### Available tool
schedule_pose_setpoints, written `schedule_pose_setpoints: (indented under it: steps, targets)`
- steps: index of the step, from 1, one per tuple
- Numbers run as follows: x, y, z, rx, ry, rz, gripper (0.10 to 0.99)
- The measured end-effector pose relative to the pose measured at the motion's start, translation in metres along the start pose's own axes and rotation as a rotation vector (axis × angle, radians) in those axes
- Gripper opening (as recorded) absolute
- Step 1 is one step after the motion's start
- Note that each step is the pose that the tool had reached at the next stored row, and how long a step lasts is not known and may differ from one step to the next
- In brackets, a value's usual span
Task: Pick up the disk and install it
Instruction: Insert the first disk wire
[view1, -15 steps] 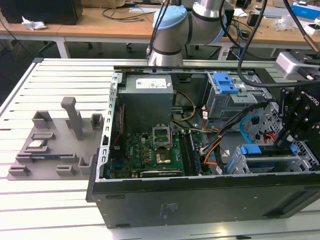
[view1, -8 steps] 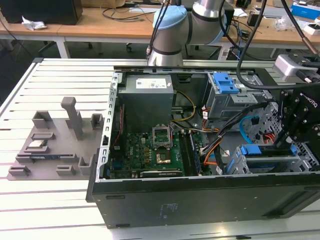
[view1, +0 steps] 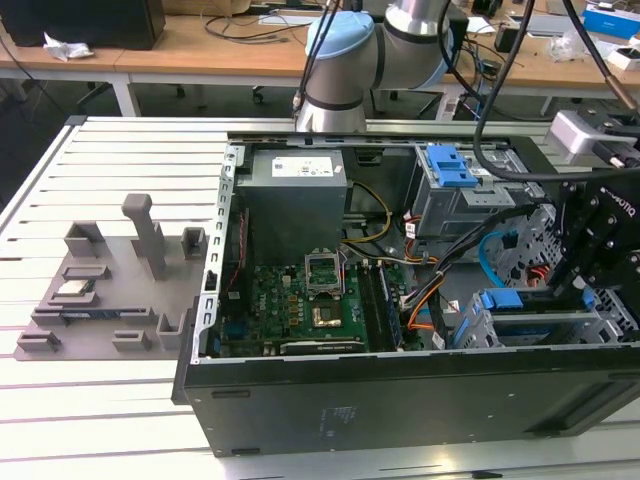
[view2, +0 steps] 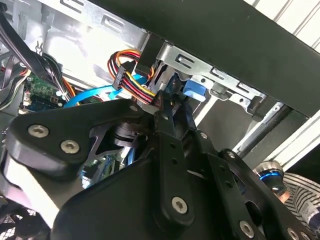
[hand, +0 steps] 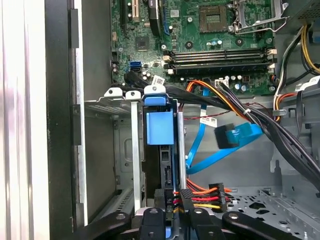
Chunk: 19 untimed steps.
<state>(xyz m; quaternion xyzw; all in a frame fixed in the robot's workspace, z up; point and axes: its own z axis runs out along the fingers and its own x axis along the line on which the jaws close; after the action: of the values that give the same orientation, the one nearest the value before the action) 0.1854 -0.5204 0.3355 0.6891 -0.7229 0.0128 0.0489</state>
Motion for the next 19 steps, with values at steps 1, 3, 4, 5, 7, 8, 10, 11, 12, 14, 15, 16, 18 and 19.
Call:
schedule_pose_setpoints:
  steps: [1,3,4,5,7,8,10,11,12,14,15,16,18,19]
  targets:
    - [0.0003,0.0002,-0.0036,0.0,-0.0001,0.0,0.243]
    - [0.001,0.0007,-0.0133,0.0,0.0,0.0,0.243]
    - [0.0012,0.0008,-0.0156,0.0,-0.0001,0.0,0.243]
    - [0.0014,0.0009,-0.0182,0.0,0.0,0.0,0.243]
    - [0.0014,0.0012,-0.024,0.0,-0.0001,0.0,0.243]
    - [0.0013,0.0013,-0.026,0.0,0.0,0.0,0.243]
    - [0.001,0.0016,-0.0309,0.0,0.0,0.0,0.161]
    - [0.0007,0.0017,-0.032,0.0,0.0001,0.0,0.106]
    - [0.0005,0.0017,-0.0327,0.0,-0.0001,0.0,0.106]
    - [0.0001,0.0018,-0.034,0.0,-0.0001,0.0,0.106]
    - [0.0001,0.0018,-0.034,0.0,-0.0002,0.0,0.106]
    - [0.0,0.0018,-0.0341,0.0,-0.0003,0.0,0.106]
    - [0.0001,0.0018,-0.0343,0.0,-0.0001,0.0,0.106]
    - [0.0001,0.0018,-0.0345,0.0,0.0,0.0,0.106]
